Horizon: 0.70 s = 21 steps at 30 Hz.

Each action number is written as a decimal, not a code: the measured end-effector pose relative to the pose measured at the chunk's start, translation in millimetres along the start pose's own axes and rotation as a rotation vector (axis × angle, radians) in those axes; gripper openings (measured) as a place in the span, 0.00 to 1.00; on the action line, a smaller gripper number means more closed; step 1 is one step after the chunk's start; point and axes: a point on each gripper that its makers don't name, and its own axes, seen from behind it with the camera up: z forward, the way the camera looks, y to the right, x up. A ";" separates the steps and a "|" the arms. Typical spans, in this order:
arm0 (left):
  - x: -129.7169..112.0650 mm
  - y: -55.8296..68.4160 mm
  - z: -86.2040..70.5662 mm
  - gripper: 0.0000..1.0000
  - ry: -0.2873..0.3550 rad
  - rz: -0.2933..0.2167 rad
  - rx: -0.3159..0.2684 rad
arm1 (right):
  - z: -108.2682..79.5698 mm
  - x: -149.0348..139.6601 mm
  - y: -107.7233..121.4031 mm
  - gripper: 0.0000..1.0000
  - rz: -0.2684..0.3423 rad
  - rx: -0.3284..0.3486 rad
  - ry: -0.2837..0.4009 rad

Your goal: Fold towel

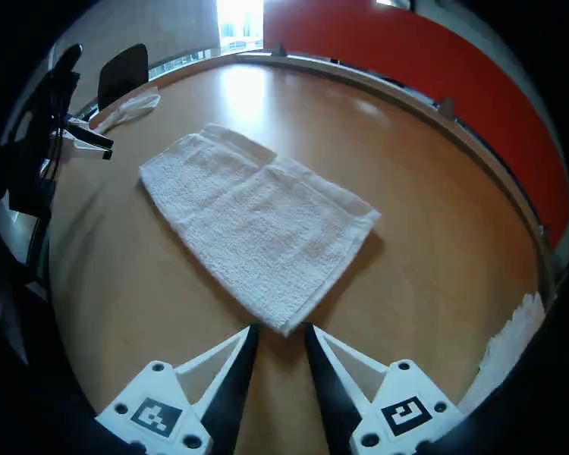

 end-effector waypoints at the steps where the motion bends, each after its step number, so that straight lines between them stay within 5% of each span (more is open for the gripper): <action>1: -0.1 0.0 -0.1 0.79 0.000 0.000 0.000 | 0.0 0.3 0.0 0.41 0.003 0.001 0.002; 13: -0.2 -2.1 0.5 0.79 -0.001 0.000 0.001 | -0.8 5.9 0.0 0.07 0.003 -0.004 0.015; 21: 1.8 -2.7 0.0 0.79 0.002 -0.003 0.002 | -11.5 23.1 1.1 0.04 0.009 -0.032 0.063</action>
